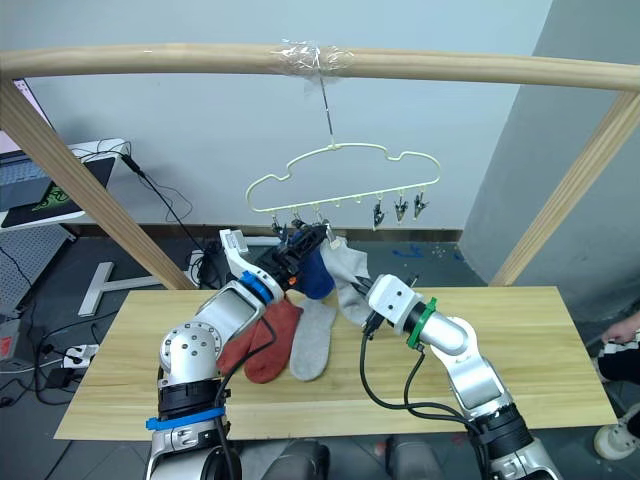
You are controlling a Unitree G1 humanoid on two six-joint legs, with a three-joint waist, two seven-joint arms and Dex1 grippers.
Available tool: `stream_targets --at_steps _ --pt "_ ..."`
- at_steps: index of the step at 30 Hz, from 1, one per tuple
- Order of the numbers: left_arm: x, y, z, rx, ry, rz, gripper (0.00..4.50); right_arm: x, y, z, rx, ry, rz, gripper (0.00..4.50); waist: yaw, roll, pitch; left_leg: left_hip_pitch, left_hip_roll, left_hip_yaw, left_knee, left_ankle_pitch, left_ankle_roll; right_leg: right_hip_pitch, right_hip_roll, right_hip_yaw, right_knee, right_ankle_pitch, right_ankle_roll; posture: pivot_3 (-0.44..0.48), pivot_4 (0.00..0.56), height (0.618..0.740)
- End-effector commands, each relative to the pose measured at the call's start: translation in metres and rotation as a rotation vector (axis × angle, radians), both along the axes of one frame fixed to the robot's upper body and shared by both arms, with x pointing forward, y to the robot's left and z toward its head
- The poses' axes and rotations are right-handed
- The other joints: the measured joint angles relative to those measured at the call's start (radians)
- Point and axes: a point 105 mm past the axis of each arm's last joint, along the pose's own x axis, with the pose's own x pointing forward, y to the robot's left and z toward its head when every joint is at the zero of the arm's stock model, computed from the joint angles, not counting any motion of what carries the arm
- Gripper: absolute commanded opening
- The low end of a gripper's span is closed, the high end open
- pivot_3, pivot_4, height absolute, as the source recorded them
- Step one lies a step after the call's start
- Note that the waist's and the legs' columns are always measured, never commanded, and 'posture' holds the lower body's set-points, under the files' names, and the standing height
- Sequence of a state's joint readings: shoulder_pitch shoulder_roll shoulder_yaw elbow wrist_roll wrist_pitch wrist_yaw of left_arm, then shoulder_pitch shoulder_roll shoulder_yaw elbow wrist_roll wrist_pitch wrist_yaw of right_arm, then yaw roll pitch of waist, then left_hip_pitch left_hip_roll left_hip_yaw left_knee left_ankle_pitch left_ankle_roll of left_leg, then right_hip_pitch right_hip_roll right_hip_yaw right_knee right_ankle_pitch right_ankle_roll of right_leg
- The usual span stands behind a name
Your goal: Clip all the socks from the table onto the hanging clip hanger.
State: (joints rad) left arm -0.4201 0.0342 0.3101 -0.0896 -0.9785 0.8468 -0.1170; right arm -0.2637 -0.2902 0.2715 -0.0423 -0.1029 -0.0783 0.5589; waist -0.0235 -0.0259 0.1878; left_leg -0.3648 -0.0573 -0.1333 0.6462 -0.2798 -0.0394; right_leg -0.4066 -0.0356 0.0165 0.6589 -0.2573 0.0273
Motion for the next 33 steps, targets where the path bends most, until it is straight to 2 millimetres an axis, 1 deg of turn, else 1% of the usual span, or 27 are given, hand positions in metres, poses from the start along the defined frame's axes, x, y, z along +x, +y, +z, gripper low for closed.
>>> stream_targets --at_steps 1,3,6,11,15,16,17,20,24,26,28,30,33 --pt "-0.020 0.002 0.017 -0.022 -0.059 -0.075 4.45 0.005 0.000 0.008 0.010 -0.015 -0.019 0.00 -0.003 0.000 0.000 0.000 0.000 0.000 0.000 0.000 0.000 0.000 0.000 0.000 0.000 0.000 0.000 0.011 0.184 0.740" --pt "-0.027 0.004 0.017 -0.010 -0.056 -0.098 4.45 0.007 0.000 0.008 0.019 0.000 -0.026 0.00 -0.003 0.001 0.000 0.000 0.000 0.000 -0.001 0.000 0.000 0.000 0.000 0.000 -0.001 0.000 0.000 0.011 0.184 0.740" --pt "-0.036 0.010 0.017 0.017 -0.057 -0.121 4.50 0.008 0.003 0.010 0.048 0.025 -0.023 0.75 -0.002 0.001 0.001 0.000 0.000 0.000 -0.001 0.000 0.000 0.000 0.000 0.000 -0.001 0.000 0.000 0.018 0.185 0.740" --pt "-0.043 0.014 0.013 0.088 -0.056 -0.119 4.50 0.005 0.002 0.007 0.049 0.068 -0.011 2.43 0.005 0.001 0.001 0.000 0.000 0.000 -0.001 0.000 0.000 0.000 0.000 0.000 -0.001 0.000 0.000 0.031 0.183 0.740" --pt "-0.046 0.016 0.012 0.108 -0.057 -0.108 4.50 0.002 -0.002 0.005 0.049 0.096 -0.012 3.95 0.014 0.001 0.001 0.000 0.000 0.000 -0.001 0.000 0.000 0.000 0.000 0.000 -0.001 0.000 0.000 0.040 0.180 0.740" --pt "-0.048 0.018 0.011 0.128 -0.059 -0.106 4.50 0.004 -0.006 0.006 0.083 0.132 -0.041 4.28 0.017 0.001 0.001 0.000 0.000 0.000 -0.001 0.000 0.000 0.000 0.000 0.000 -0.001 0.000 0.000 0.040 0.180 0.740" --pt "-0.050 0.020 0.010 0.167 -0.068 -0.104 4.50 0.007 -0.010 0.010 0.124 0.159 -0.090 4.49 0.018 0.001 0.001 0.000 0.000 0.000 -0.001 0.000 0.000 0.000 0.000 0.000 -0.001 0.000 0.000 0.040 0.180 0.740" --pt "-0.056 0.022 0.008 0.299 -0.115 -0.114 4.50 0.014 -0.017 0.021 0.230 0.215 -0.210 4.49 0.019 0.002 0.001 0.000 0.000 0.000 -0.001 0.000 0.000 -0.001 0.000 0.000 0.000 0.000 -0.001 0.045 0.179 0.740" --pt "-0.058 0.023 0.010 0.401 -0.184 -0.111 4.50 0.015 -0.017 0.029 0.295 0.256 -0.264 4.49 0.025 0.003 0.002 0.000 0.000 -0.001 -0.001 0.000 0.000 -0.001 0.000 0.000 0.000 -0.001 -0.002 0.047 0.176 0.740" --pt "-0.062 0.019 0.012 0.531 -0.279 -0.141 4.50 0.016 -0.018 0.038 0.360 0.264 -0.300 4.49 0.025 0.003 0.002 0.000 0.000 -0.001 -0.001 0.000 0.000 -0.001 0.000 0.000 -0.001 -0.001 -0.002 0.050 0.173 0.740" --pt "-0.063 0.018 0.014 0.577 -0.335 -0.156 4.50 0.017 -0.018 0.043 0.384 0.260 -0.327 4.12 0.025 0.004 0.003 0.000 0.000 -0.001 -0.002 0.000 0.000 -0.001 0.000 0.000 -0.001 -0.001 -0.002 0.047 0.171 0.740" --pt "-0.060 0.021 0.015 0.594 -0.361 -0.145 4.50 0.019 -0.018 0.043 0.367 0.247 -0.341 3.59 0.026 0.004 0.003 0.000 0.000 -0.001 -0.002 0.000 0.000 -0.001 0.000 0.000 -0.001 -0.001 -0.002 0.043 0.167 0.740" --pt "-0.056 0.022 0.013 0.645 -0.392 -0.150 4.50 0.023 -0.020 0.045 0.367 0.232 -0.359 3.59 0.024 0.004 0.003 0.000 0.000 0.000 -0.002 0.000 0.000 -0.001 0.000 0.000 -0.002 -0.001 -0.002 0.041 0.163 0.740"
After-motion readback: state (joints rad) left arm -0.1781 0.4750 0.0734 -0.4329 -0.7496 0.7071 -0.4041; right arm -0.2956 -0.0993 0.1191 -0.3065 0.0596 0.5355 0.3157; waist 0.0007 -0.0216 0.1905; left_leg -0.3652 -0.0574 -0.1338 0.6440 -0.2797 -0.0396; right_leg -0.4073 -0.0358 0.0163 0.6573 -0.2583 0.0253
